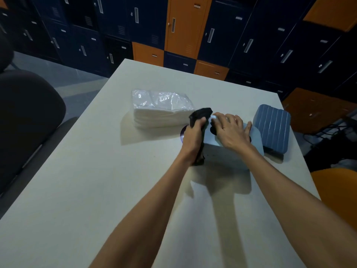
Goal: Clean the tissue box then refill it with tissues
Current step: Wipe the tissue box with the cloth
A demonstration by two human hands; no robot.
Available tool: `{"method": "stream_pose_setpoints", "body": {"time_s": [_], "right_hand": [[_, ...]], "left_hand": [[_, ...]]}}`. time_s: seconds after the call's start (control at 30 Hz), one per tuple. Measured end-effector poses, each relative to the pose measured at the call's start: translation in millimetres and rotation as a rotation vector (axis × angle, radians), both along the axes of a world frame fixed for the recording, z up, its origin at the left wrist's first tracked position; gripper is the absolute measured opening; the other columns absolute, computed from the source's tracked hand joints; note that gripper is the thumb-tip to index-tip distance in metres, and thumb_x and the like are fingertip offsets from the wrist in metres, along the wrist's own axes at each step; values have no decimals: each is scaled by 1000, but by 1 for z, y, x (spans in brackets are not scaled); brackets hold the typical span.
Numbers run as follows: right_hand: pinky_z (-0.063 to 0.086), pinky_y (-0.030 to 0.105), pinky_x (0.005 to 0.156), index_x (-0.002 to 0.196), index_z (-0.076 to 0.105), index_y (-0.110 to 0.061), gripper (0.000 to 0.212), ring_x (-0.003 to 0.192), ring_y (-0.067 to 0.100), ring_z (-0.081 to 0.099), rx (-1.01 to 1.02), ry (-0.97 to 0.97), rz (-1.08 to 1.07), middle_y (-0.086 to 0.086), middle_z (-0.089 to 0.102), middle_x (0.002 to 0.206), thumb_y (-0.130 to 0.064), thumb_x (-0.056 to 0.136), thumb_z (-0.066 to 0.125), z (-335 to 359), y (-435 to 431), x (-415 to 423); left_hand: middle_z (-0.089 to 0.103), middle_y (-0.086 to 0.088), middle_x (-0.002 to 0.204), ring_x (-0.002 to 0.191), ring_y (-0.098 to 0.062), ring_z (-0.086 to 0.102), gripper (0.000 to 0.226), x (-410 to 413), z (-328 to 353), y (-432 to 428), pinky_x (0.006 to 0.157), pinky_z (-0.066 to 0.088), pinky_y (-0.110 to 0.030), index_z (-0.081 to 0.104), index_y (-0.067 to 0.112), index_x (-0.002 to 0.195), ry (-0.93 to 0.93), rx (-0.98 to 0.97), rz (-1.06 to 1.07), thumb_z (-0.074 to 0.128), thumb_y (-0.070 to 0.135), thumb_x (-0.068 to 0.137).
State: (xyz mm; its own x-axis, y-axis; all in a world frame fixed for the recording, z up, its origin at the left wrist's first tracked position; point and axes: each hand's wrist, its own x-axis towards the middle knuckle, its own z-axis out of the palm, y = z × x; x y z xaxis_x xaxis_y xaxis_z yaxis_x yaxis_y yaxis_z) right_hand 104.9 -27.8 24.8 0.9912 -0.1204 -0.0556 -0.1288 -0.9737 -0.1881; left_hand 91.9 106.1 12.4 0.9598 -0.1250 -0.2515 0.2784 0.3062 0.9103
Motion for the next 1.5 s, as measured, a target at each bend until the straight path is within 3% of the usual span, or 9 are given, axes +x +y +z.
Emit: {"method": "stream_pose_setpoints", "body": {"time_s": [0.17, 0.33, 0.57, 0.67, 0.83, 0.97, 1.2, 1.33, 1.5], "right_hand": [[-9, 61, 112, 143, 29, -38, 48, 145, 28, 11, 14, 9, 21, 5, 27, 154, -50, 100, 13, 3, 0, -3], [10, 63, 108, 136, 36, -32, 48, 127, 38, 40, -206, 16, 53, 15, 47, 138, -51, 98, 13, 16, 2, -1], [44, 42, 86, 128, 48, -12, 64, 96, 34, 59, -450, 82, -67, 16, 63, 110, -55, 98, 11, 34, 3, 4], [39, 47, 90, 141, 36, -20, 61, 109, 37, 55, -378, 27, -8, 18, 55, 127, -57, 98, 15, 39, -8, 4], [16, 59, 110, 143, 18, -57, 48, 143, 28, 21, -86, 93, 289, -2, 14, 160, -65, 95, 17, 21, -15, -11], [27, 54, 104, 144, 20, -52, 50, 133, 38, 32, -25, 43, 87, 1, 16, 158, -63, 96, 16, 13, -14, -13], [18, 55, 108, 145, 19, -51, 50, 138, 37, 27, -45, 0, 54, 3, 15, 159, -60, 97, 12, 2, -18, -8], [20, 53, 109, 147, 19, -49, 50, 139, 32, 27, -66, -32, 62, 4, 16, 159, -58, 98, 12, 0, -15, -10], [22, 52, 108, 146, 23, -47, 49, 139, 31, 26, -54, -61, 61, 6, 20, 157, -57, 98, 15, 0, -13, -9]], "left_hand": [[70, -2, 97, 93, -22, 66, 25, -55, -38, 14, 80, 51, -31, 67, 22, 108, 60, -11, 115, 52, 38, 97], [62, -5, 66, 45, -12, 52, 33, -53, -34, 43, 44, 39, -24, 66, 9, 96, 265, -85, 245, 46, 35, 100], [67, -6, 65, 59, -23, 59, 38, -53, -21, 51, 65, 49, -35, 67, 16, 77, 306, -100, 274, 45, 37, 100], [69, -6, 65, 67, -27, 60, 39, -51, -23, 53, 73, 48, -39, 68, 15, 76, 306, -86, 273, 45, 37, 99], [68, -10, 77, 67, -25, 62, 35, -46, -25, 53, 69, 51, -36, 67, 14, 82, 298, -12, 250, 46, 38, 97], [62, -11, 69, 52, -23, 54, 32, -42, -25, 54, 53, 44, -28, 61, 9, 81, 284, 25, 236, 46, 33, 95], [45, -9, 58, 45, -20, 40, 24, -30, -23, 32, 47, 32, -26, 49, 12, 75, 246, 148, 99, 44, 26, 94], [53, -7, 70, 65, -23, 49, 16, -8, -25, 15, 60, 39, -31, 55, 14, 82, 185, 271, -2, 43, 24, 86], [58, -11, 69, 54, -24, 57, 27, 14, -12, 4, 51, 47, -26, 59, 8, 87, 273, 135, 17, 47, 31, 91]]}}
